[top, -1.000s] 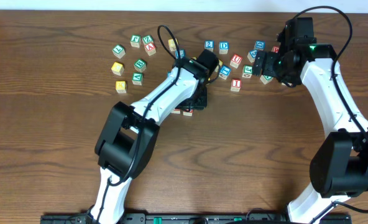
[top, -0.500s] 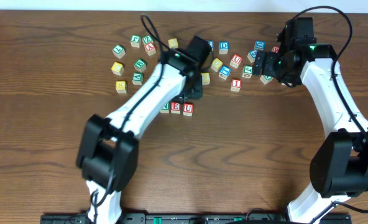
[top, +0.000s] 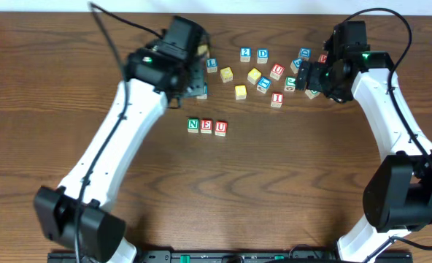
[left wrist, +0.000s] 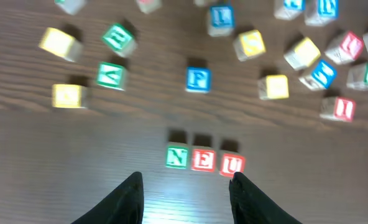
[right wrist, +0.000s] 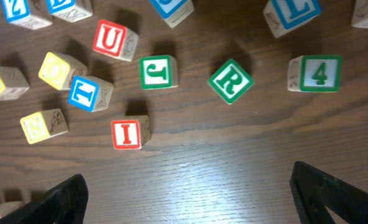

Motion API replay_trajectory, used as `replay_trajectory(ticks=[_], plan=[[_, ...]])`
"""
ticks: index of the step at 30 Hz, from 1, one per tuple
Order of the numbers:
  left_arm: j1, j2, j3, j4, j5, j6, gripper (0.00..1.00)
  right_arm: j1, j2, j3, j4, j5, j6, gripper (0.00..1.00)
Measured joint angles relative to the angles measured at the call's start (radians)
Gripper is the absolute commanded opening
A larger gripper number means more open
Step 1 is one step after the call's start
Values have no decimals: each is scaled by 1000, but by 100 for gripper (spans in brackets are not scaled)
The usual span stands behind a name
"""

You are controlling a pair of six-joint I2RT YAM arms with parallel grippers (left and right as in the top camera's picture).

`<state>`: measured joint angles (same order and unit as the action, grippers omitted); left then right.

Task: Spell out NEURIPS
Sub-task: 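Raise the left arm away and swing the right gripper toward the row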

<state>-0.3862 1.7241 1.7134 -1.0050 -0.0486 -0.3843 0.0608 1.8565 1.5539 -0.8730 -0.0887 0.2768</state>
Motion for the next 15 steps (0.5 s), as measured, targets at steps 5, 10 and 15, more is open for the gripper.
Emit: replay_trajectory(ticks=[5,10,15], plan=[[84,-30,0,-25,-6,26,44,42,0,0,-3,-1,-13,94],[147,-30,0,-44,-10,66,44,99,0,0,-21,-4,-23,73],[205,-30,0,-44,-10,94,44,170,0,0,-27,-30,-23,44]])
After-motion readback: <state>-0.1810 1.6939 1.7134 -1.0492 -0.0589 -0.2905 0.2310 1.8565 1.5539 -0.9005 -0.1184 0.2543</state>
